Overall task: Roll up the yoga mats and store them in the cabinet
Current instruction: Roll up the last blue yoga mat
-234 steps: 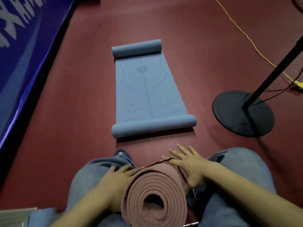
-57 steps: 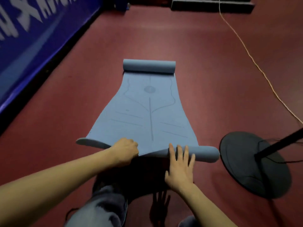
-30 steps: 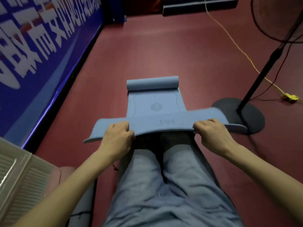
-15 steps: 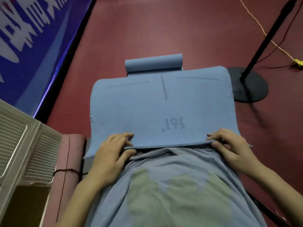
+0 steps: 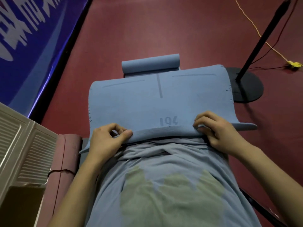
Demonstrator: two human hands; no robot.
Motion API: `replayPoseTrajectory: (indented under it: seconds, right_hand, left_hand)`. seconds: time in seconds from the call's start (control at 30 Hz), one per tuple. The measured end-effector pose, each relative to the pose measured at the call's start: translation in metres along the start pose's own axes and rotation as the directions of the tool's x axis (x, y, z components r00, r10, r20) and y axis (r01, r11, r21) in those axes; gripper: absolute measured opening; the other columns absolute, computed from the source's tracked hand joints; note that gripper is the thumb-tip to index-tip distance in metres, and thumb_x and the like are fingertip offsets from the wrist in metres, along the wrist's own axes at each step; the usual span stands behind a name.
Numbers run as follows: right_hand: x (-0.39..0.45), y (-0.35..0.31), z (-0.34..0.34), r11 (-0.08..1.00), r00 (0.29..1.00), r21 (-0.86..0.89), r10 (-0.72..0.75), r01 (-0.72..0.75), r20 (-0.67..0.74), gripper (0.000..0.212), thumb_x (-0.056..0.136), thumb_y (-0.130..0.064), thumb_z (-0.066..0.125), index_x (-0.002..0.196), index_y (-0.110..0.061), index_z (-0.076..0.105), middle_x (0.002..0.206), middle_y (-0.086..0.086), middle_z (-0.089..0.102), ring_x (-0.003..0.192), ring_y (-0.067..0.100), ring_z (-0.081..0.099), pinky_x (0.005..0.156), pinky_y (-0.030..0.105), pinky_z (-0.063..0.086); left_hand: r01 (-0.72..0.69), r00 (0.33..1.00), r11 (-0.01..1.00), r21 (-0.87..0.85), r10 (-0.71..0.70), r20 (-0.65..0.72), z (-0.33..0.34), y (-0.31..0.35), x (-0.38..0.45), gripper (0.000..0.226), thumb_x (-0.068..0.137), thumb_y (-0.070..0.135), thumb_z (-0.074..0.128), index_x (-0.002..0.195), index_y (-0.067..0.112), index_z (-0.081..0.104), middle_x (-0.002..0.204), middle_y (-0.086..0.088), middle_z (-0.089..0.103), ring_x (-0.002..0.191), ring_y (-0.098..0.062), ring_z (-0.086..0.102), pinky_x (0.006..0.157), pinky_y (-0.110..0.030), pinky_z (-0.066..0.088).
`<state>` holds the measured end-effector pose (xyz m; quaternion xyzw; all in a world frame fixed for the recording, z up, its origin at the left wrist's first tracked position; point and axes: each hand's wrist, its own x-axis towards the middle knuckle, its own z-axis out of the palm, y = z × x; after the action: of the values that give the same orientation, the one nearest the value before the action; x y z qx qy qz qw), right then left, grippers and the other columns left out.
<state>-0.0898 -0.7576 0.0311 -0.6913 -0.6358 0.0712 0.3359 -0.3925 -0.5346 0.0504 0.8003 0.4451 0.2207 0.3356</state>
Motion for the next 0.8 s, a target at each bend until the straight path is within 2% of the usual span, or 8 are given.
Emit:
replayPoseTrajectory:
  seconds: [0.1,0.17,0.2,0.3,0.37,0.47,0.63,0.8]
  right_hand:
    - [-0.008,-0.002,-0.001,0.998,0.999,-0.054,-0.039,0.04,0.014,0.019,0.089,-0.031,0.074,0.098,-0.014,0.069,0.109,-0.008,0.062,0.1,0.018,0.059,0.085,0.041,0.048]
    - [-0.01,-0.005,0.002,0.989,1.0,-0.151,-0.008,0.006,-0.015,0.028,0.08,-0.038,0.081,0.094,-0.018,0.068,0.107,-0.01,0.06,0.109,0.021,0.053,0.089,0.042,0.042]
    - [-0.011,-0.008,0.004,0.98,0.999,-0.2,0.007,-0.014,-0.037,0.028,0.077,-0.039,0.082,0.091,-0.019,0.068,0.106,-0.01,0.058,0.112,0.023,0.05,0.088,0.041,0.038]
    - [-0.01,-0.015,0.005,0.951,0.998,-0.305,0.041,-0.056,-0.057,0.029,0.072,-0.04,0.086,0.085,-0.023,0.067,0.105,-0.01,0.056,0.116,0.028,0.045,0.084,0.035,0.023]
    - [-0.009,-0.017,0.002,0.936,0.997,-0.344,0.056,-0.069,-0.048,0.027,0.075,-0.05,0.08,0.083,-0.028,0.067,0.101,-0.013,0.054,0.113,0.027,0.043,0.084,0.033,0.018]
    - [-0.005,-0.021,-0.005,0.921,0.994,-0.377,0.105,-0.099,-0.003,0.034,0.08,-0.067,0.062,0.082,-0.034,0.069,0.096,-0.015,0.052,0.104,0.023,0.042,0.085,0.035,0.019]
    - [0.003,-0.028,-0.009,0.899,0.98,-0.414,0.186,-0.143,0.066,0.048,0.081,-0.076,0.046,0.081,-0.037,0.073,0.094,-0.018,0.052,0.104,0.016,0.037,0.085,0.036,0.022]
    - [0.012,-0.035,-0.019,0.889,0.953,-0.422,0.261,-0.176,0.152,0.059,0.085,-0.08,0.033,0.087,-0.039,0.075,0.091,-0.018,0.049,0.098,0.011,0.031,0.085,0.034,0.021]
  left_hand:
    - [0.002,1.0,0.995,0.102,0.0,-0.021,0.005,0.003,0.004,0.025,0.066,0.057,0.073,0.072,0.034,0.066,0.069,0.02,0.068,0.07,-0.012,0.064,0.07,-0.042,0.055]
    - [-0.184,0.98,0.968,0.17,0.195,-0.048,0.01,0.004,0.003,0.015,0.073,0.05,0.073,0.08,0.037,0.072,0.085,0.017,0.068,0.089,-0.016,0.062,0.08,-0.042,0.052]
    - [-0.304,0.942,0.928,0.215,0.326,-0.076,0.014,0.003,0.002,0.012,0.077,0.042,0.075,0.084,0.033,0.076,0.089,0.012,0.065,0.093,-0.021,0.058,0.08,-0.042,0.048]
    - [-0.471,0.828,0.811,0.347,0.542,-0.143,0.025,0.0,-0.007,0.009,0.086,0.027,0.073,0.084,0.021,0.078,0.083,0.006,0.06,0.086,-0.026,0.05,0.07,-0.042,0.038]
    - [-0.496,0.809,0.789,0.362,0.571,-0.137,0.026,-0.009,-0.013,0.02,0.095,0.031,0.063,0.09,0.019,0.078,0.086,0.004,0.062,0.087,-0.027,0.052,0.071,-0.042,0.037]
    - [-0.539,0.805,0.785,0.306,0.587,-0.085,0.019,-0.025,-0.02,0.041,0.105,0.041,0.047,0.1,0.018,0.081,0.095,0.002,0.064,0.102,-0.029,0.057,0.078,-0.044,0.039]
    - [-0.497,0.81,0.771,0.398,0.576,-0.105,0.022,-0.016,-0.022,0.036,0.08,0.053,0.075,0.09,0.018,0.079,0.094,0.003,0.065,0.107,-0.03,0.059,0.085,-0.046,0.038]
    - [-0.463,0.812,0.742,0.486,0.575,-0.104,0.027,-0.008,-0.016,0.033,0.09,0.049,0.063,0.086,0.019,0.077,0.092,0.006,0.067,0.11,-0.031,0.058,0.09,-0.044,0.033]
